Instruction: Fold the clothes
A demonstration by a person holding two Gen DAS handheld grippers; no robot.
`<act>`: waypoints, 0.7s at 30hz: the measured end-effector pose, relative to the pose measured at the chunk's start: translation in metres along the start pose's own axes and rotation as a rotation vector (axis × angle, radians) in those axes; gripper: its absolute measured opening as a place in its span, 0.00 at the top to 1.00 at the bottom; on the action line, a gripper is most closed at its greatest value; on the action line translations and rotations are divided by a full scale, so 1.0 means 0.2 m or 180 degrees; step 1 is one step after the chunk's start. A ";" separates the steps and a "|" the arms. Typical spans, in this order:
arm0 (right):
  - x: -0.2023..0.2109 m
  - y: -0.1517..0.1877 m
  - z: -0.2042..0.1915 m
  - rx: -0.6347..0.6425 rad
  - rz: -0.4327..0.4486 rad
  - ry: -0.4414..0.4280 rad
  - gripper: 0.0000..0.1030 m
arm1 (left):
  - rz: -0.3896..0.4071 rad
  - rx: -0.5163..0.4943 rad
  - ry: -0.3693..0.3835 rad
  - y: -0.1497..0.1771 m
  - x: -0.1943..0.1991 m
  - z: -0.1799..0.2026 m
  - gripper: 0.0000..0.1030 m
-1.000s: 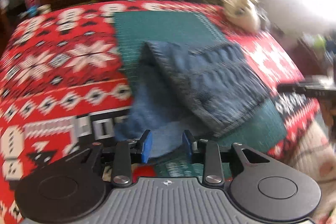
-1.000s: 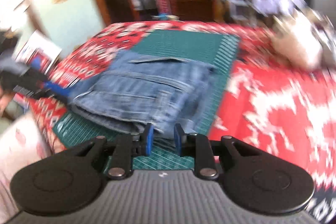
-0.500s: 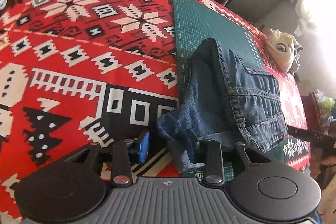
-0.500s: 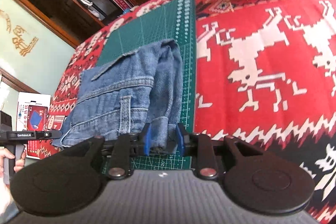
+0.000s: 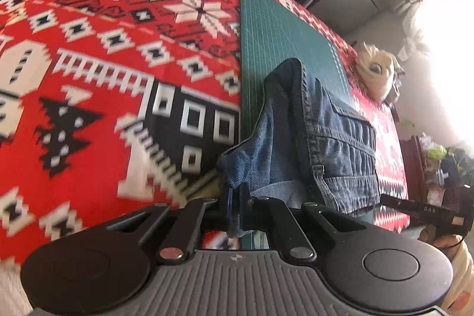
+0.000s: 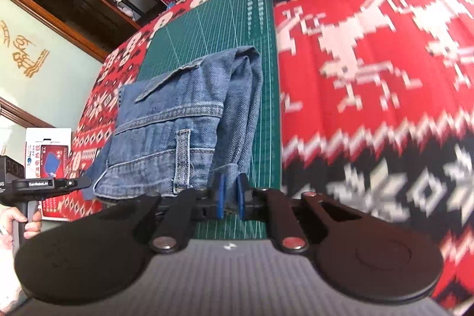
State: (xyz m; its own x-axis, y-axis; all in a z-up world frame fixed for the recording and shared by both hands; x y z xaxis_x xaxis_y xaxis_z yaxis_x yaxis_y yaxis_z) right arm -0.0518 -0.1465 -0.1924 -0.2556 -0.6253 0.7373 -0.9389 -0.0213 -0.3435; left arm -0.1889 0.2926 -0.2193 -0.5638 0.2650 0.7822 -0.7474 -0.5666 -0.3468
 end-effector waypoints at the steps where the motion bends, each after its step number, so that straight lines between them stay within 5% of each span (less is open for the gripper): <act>1: 0.02 0.03 0.01 -0.0035 -0.0002 -0.0019 0.95 | 0.0025 -0.0014 -0.0030 0.00 0.01 0.00 0.95; 6: 0.12 0.10 0.04 -0.0062 0.0095 -0.0004 0.98 | 0.0207 -0.0077 -0.0228 -0.03 0.10 0.00 0.88; 11: 0.23 0.07 -0.02 -0.0074 0.0344 -0.0260 0.92 | 0.0457 -0.0163 -0.0012 -0.10 0.22 0.10 0.80; 15: 0.15 0.01 -0.08 -0.0191 0.0277 -0.0499 0.73 | 0.0326 -0.0219 0.0287 -0.12 0.11 0.23 0.71; 21: -0.04 -0.03 -0.08 -0.0324 0.0168 -0.0472 0.69 | -0.0050 -0.0375 0.0348 -0.13 -0.21 0.36 0.71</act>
State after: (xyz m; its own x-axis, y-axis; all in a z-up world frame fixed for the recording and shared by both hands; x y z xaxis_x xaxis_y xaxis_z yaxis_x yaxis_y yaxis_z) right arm -0.0475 -0.1295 -0.1867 -0.2755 -0.7318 0.6233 -0.9455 0.0891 -0.3133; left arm -0.1215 0.2399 -0.2054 -0.5819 0.3600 0.7292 -0.7888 -0.4681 -0.3984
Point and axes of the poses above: each gripper's, at about its wrist camera, not at the fingertips, and x roughly against the way its jaws point, z to its right, y to its underside, the point moved 1 cm from there along -x, roughly the way its jaws point, and after that the axes turned 3 degrees about -x, right-handed, at the moved point
